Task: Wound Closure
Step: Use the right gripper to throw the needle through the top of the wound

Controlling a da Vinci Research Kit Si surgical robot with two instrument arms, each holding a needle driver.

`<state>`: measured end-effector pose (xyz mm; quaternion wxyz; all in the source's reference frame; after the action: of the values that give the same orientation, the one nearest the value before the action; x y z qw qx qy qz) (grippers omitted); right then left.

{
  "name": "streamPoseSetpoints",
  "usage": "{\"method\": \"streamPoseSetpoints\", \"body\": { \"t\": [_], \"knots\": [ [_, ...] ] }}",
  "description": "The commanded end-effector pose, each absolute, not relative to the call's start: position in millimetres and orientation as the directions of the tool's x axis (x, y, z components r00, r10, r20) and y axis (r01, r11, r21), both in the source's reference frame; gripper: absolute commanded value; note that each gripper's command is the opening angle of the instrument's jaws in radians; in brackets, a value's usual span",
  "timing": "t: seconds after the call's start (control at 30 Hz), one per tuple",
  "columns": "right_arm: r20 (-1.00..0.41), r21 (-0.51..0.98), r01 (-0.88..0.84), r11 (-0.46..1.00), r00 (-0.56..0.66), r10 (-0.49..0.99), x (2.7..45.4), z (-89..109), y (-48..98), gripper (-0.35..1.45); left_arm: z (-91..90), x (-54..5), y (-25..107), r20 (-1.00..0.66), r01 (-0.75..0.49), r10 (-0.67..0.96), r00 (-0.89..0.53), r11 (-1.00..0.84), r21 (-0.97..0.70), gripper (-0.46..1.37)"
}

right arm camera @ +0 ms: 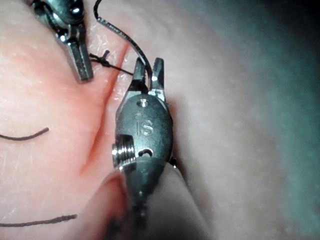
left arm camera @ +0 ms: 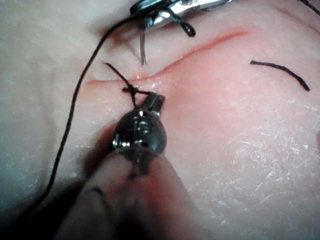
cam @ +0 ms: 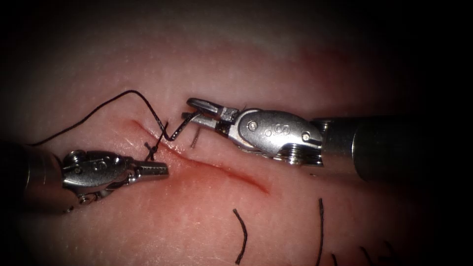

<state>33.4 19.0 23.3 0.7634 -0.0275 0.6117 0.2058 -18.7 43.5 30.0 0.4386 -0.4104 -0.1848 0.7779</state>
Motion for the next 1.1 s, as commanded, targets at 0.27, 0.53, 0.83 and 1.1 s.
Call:
{"method": "streamPoseSetpoints", "body": {
  "t": [0.27, 0.53, 0.83, 1.1],
  "knots": [
    [-0.958, 0.143, -0.346, 0.927, 0.188, 0.218, 33.1, 22.7, 19.8, -0.35, 30.1, -18.7, 43.2, -0.47, -0.521, 0.833, -0.291, -0.55, -0.653, -0.35],
    [-0.958, 0.146, -0.356, 0.923, 0.18, 0.221, 32.8, 21.8, 21.6, -0.35, 30.8, -18.6, 42.8, -0.458, -0.518, 0.83, -0.319, -0.557, -0.649, -0.35],
    [-0.95, 0.212, -0.372, 0.904, 0.139, 0.28, 32.3, 21.0, 23.4, -0.35, 31.8, -18.4, 42.4, -0.448, -0.516, 0.825, -0.345, -0.565, -0.643, -0.35],
    [-0.907, 0.374, -0.358, 0.855, 0.052, 0.418, 32.3, 21.3, 23.7, -0.35, 31.9, -18.3, 42.4, -0.447, -0.516, 0.824, -0.347, -0.566, -0.643, -0.35]
  ]
}}
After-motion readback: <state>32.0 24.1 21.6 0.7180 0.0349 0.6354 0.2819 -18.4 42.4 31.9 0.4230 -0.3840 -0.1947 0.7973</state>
